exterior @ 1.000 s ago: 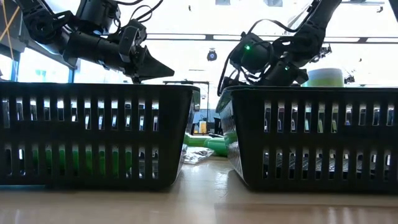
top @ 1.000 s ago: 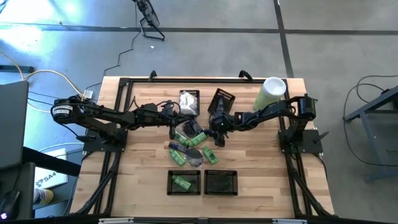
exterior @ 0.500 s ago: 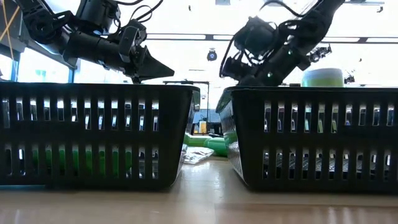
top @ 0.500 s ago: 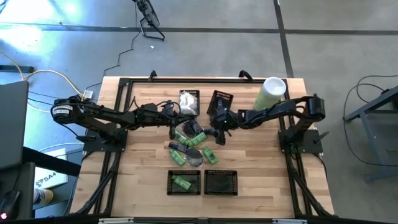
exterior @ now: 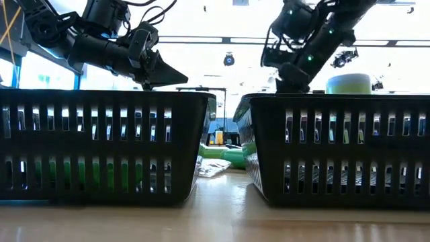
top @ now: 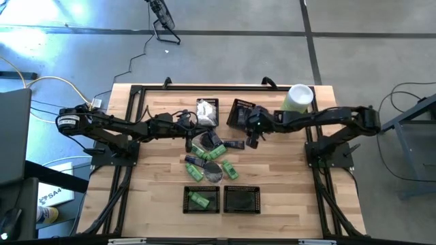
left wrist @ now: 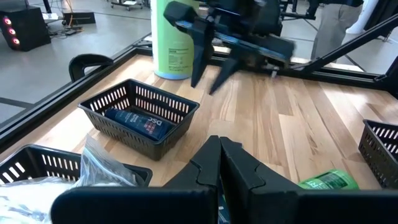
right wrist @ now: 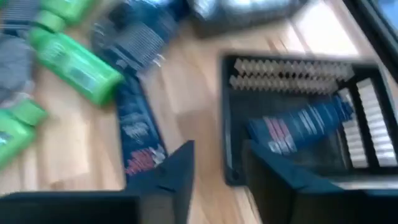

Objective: Pick & Place Travel size toiletries
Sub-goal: Put the blue shave cream into the top right black bin

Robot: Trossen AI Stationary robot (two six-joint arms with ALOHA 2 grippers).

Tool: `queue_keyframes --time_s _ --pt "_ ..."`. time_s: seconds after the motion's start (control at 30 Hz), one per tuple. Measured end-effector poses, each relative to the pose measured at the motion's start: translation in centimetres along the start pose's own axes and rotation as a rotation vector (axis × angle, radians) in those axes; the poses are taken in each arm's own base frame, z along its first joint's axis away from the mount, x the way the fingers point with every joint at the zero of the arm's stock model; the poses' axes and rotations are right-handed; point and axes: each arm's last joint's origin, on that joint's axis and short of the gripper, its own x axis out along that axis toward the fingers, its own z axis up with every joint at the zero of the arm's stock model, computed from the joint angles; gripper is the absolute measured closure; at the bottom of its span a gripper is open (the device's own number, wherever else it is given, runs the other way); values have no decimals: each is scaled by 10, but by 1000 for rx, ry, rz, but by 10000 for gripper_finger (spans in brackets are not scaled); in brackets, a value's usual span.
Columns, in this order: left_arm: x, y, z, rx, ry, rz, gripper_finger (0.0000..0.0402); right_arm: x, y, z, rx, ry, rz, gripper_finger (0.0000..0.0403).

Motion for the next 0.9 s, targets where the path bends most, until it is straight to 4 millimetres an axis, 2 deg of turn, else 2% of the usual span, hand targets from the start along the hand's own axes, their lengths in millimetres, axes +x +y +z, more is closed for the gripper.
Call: queue_keyframes --time_s 0.2,0.37,0.57,0.73,0.9 --pt "0 0 0 0 4 0 396 6 -20 -3 117 38 -48 390" --pt "0 0 -2 0 17 1 396 15 -40 -7 254 68 -102 399" --pt "0 0 -2 0 16 0 396 28 -56 -14 302 111 -140 400" --pt "0 0 -2 3 16 0 396 31 -56 -14 299 110 -170 400" --pt "0 1 -2 26 15 19 396 22 -50 4 264 46 -167 400"
